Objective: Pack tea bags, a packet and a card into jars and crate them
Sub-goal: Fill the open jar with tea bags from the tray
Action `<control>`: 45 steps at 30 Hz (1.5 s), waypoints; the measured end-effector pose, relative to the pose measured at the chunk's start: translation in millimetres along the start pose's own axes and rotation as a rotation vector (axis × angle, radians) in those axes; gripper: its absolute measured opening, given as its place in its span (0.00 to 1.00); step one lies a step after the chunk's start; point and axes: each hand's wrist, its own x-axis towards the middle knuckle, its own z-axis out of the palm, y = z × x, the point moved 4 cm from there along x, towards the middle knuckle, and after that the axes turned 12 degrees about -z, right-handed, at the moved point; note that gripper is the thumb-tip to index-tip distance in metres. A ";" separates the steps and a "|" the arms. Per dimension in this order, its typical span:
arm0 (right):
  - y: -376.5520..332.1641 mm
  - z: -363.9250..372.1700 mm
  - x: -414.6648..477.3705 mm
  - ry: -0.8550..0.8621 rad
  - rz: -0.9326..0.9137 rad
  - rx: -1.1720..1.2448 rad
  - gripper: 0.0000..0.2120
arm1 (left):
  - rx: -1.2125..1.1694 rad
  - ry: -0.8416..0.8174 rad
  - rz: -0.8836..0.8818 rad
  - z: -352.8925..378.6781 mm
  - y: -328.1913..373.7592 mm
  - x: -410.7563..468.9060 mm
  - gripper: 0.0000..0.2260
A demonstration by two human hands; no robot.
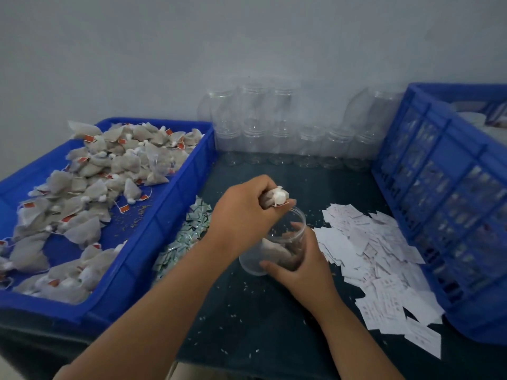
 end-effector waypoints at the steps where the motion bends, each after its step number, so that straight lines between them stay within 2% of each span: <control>1: -0.9 0.1 -0.4 -0.003 -0.003 -0.005 0.41 | -0.015 -0.002 -0.006 -1.0 0.8 0.9 0.15; 3: -2.0 1.4 -0.8 -0.017 -0.012 -0.012 0.40 | 0.002 -0.047 -0.013 -2.9 1.6 6.3 0.17; 7: -0.9 1.4 -0.9 -0.020 -0.009 0.007 0.37 | 0.331 -0.299 -0.021 4.1 -0.9 12.4 0.18; 9: -0.9 0.8 -0.9 -0.017 -0.011 0.011 0.36 | 0.369 -0.366 -0.032 5.3 -2.0 10.4 0.19; 11: -1.0 0.9 -0.8 -0.015 -0.021 0.013 0.35 | 0.287 -0.353 -0.038 2.0 -1.9 7.6 0.19; 13: -1.3 1.1 -0.8 -0.009 -0.024 0.024 0.36 | 0.220 -0.303 -0.041 -6.6 0.1 5.0 0.14; 17: -2.1 0.9 -1.5 -0.021 -0.033 0.019 0.39 | 0.256 -0.167 -0.104 -54.0 -8.7 4.1 0.22; 21: -1.8 0.4 -2.4 -0.032 -0.027 0.008 0.39 | 0.244 -0.158 -0.151 -112.1 -30.4 4.7 0.16; 23: -2.9 -0.1 -3.3 -0.033 -0.027 -0.004 0.40 | 0.209 -0.094 -0.201 -142.9 -48.3 3.6 0.13; 26: -4.7 -0.3 -4.2 -0.035 -0.028 -0.015 0.40 | 0.372 -0.057 -0.362 -190.1 -91.8 -0.2 0.13; 27: -4.9 0.1 -4.5 -0.037 -0.030 -0.020 0.40 | 0.491 -0.127 -0.433 -198.9 -108.4 -2.0 0.11; 28: -5.3 0.9 -4.6 -0.039 -0.034 -0.023 0.40 | 0.615 -0.213 -0.494 -203.0 -124.0 -5.3 0.03; 30: -6.0 2.3 -5.2 -0.038 -0.037 -0.013 0.40 | 0.858 -0.387 -0.584 -198.9 -155.2 -12.1 0.21; 31: -6.3 3.0 -5.3 -0.038 -0.034 -0.007 0.40 | 0.888 -0.464 -0.636 -194.2 -169.5 -15.2 0.26; 33: -6.7 4.0 -5.4 -0.042 -0.027 0.001 0.40 | 0.799 -0.574 -0.722 -178.8 -187.7 -22.7 0.26; 35: -6.7 4.7 -5.1 -0.045 -0.020 0.008 0.39 | 0.837 -0.607 -0.702 -165.1 -201.6 -25.0 0.24; 40: -2.4 5.3 -4.5 -0.053 -0.007 0.001 0.39 | 0.916 -0.544 -0.574 -152.9 -210.9 -18.0 0.11; 42: -0.4 5.1 -4.3 -0.054 -0.007 -0.005 0.39 | 0.899 -0.459 -0.560 -157.7 -208.0 -13.7 0.03; 45: 0.9 5.1 -4.3 -0.053 -0.003 0.001 0.39 | 0.820 -0.273 -0.522 -169.1 -200.6 -9.8 0.09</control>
